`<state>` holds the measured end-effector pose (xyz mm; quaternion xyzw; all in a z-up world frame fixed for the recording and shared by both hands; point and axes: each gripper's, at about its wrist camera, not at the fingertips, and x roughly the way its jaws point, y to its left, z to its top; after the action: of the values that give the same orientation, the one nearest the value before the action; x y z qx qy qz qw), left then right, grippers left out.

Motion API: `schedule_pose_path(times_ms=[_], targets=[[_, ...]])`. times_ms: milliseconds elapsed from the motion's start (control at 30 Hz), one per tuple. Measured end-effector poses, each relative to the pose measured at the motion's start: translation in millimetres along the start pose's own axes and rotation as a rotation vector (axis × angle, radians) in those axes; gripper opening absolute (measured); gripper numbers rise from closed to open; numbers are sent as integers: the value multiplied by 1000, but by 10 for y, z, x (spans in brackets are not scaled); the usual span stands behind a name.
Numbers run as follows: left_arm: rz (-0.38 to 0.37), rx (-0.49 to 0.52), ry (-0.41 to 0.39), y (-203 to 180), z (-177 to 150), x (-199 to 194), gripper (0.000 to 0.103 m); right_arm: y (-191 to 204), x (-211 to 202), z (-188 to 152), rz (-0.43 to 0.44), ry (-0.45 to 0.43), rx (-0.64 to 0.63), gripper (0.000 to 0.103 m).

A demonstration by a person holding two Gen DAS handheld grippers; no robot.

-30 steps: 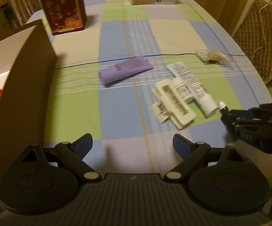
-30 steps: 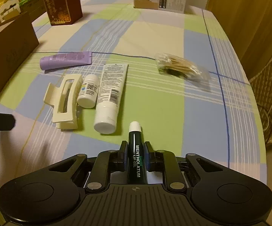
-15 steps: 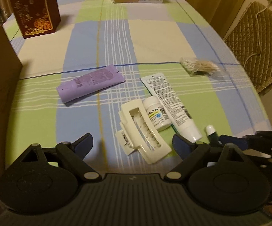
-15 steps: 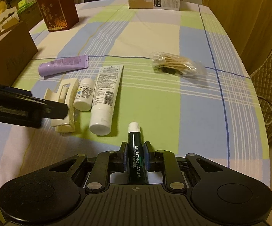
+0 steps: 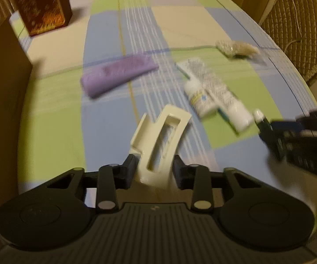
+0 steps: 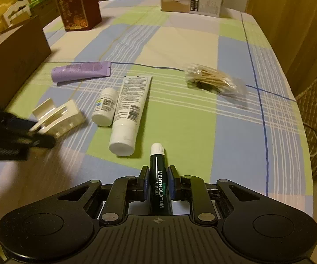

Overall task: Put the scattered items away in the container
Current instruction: 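Grasp the cream hair clip with left tool while right tool grasps the green lip gel, then carry clip and lip gel over the shoebox and open both tools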

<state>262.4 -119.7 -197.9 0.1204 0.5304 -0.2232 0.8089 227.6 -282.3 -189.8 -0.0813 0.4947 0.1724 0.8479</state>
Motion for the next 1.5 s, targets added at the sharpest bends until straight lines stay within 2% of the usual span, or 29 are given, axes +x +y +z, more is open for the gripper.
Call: schedule_pose_path(times_ms=[67, 100, 133, 167, 200, 267, 367, 400, 467, 533, 600, 767, 867, 1067, 1500], targets=[[1, 3, -4, 20, -69, -46, 44, 22, 10, -4, -8, -1, -16, 21], [7, 13, -17, 15, -81, -62, 55, 31, 11, -5, -11, -1, -21, 22], [17, 28, -34, 2, -79, -75, 60, 32, 12, -8, -10, -2, -23, 31], [26, 49, -48, -19, -65, -81, 62, 33, 10, -11, -15, -3, -23, 58], [33, 69, -55, -43, -39, -74, 63, 39, -5, -20, -28, -13, -25, 68], [43, 108, -65, -80, 14, -28, 63, 49, -41, -33, -36, -47, -34, 70], [55, 145, -74, -110, 90, 63, 61, 42, 4, -30, -52, -37, -32, 69], [57, 155, -78, -114, 105, 90, 55, 38, 20, -34, -54, -35, -33, 66], [36, 184, -78, -131, 108, 142, 39, 26, 38, -41, -37, -36, -35, 43], [25, 205, -84, -154, 73, 134, 37, 20, 41, -29, -18, -35, -30, 39], [25, 214, -87, -167, 11, 110, 37, 34, 42, -30, -13, -40, -38, 19], [16, 172, -74, -117, -139, 0, 36, 34, 13, -35, -3, -19, -9, 19], [7, 142, -82, -66, -215, -141, 36, 13, -40, -39, 43, -1, 45, 19], [9, 114, -135, 38, -273, -592, 36, 122, -311, 35, 163, -52, 117, 19], [66, 32, -262, 595, -355, -1553, 36, 707, -827, 432, 320, -141, 71, 19]])
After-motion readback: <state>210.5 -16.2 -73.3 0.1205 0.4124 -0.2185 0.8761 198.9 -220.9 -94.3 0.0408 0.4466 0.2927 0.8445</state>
